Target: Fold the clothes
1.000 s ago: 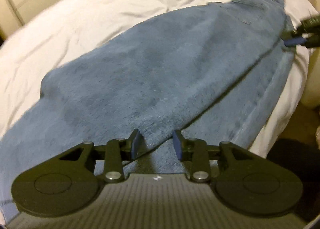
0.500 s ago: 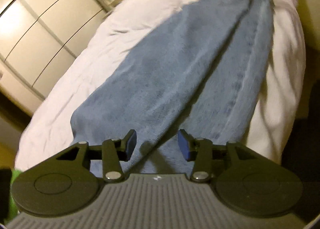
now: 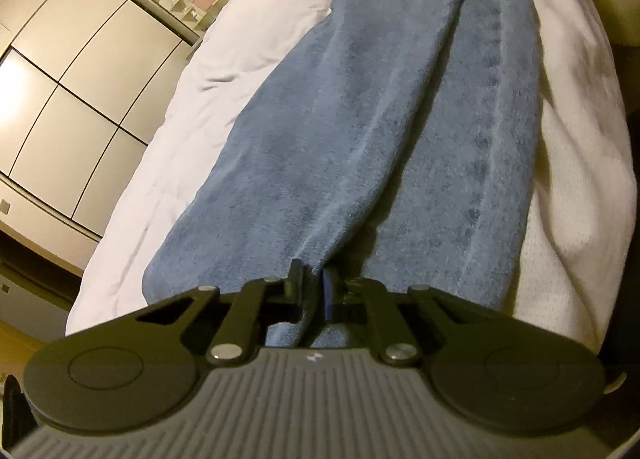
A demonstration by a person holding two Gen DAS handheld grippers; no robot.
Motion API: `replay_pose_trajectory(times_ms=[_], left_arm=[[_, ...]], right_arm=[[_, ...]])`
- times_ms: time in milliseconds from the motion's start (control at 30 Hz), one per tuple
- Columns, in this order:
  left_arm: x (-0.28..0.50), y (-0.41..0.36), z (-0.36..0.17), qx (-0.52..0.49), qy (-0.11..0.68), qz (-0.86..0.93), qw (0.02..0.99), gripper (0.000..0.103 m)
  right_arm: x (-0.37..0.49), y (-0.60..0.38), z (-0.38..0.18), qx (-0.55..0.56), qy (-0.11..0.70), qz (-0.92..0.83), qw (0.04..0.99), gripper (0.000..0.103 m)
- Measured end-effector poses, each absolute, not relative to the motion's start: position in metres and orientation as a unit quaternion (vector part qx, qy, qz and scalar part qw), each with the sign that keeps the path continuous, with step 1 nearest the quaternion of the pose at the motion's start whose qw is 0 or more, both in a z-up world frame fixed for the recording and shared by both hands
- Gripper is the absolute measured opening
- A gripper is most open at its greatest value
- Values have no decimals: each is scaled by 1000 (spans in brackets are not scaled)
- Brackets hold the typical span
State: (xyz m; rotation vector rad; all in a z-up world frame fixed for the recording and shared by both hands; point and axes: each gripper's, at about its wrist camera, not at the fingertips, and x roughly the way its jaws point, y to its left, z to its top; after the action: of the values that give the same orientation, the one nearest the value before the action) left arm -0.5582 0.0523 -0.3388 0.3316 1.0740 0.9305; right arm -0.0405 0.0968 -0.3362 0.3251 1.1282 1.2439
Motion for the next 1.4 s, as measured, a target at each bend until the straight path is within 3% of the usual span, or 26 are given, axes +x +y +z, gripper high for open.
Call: replay_pose_trajectory(times_ms=[33,67,267,467,667,867,933,967,1067,1167,1233,1300,1400], left_arm=[[-559,52,-335,145,487,429,747,4],[-560,51,-331,139,484,432,748,3],[-570,17,-288,91,430,475,763,0],[-551,-18,-319,84,457,462,755,1],[-549,-19,-316,84,445,477,753,1],[-536,-24,-345,92,467,489,731,2],[-537,-23,-342,78,459,499,731,4],[-540,-23,-338,66,452,503,734,7],[-558,-23,-320,11,420,522,743,14],[-586,-24,-302,-61,376,547,745,14],[-610,-26,-293,-113,347,567,738,14],[-635,-27,-288,-161,323,586,725,14],[-669,-26,-283,-207,298,618,698,14]], right_arm=[[-38,105,-337,136,495,551,658,23],[-38,110,-335,129,488,556,660,13],[-36,70,-291,169,430,613,641,12],[-13,45,-361,150,518,544,643,11],[-23,32,-336,149,450,582,661,11],[-23,47,-375,116,494,545,667,8],[-24,41,-372,125,498,541,666,12],[-25,39,-367,126,498,536,670,22],[-43,28,-334,55,441,478,758,75],[-77,10,-307,7,365,488,792,74],[-103,3,-303,21,379,555,741,66],[-143,6,-305,3,395,611,686,47],[-219,15,-312,-45,400,684,609,33]])
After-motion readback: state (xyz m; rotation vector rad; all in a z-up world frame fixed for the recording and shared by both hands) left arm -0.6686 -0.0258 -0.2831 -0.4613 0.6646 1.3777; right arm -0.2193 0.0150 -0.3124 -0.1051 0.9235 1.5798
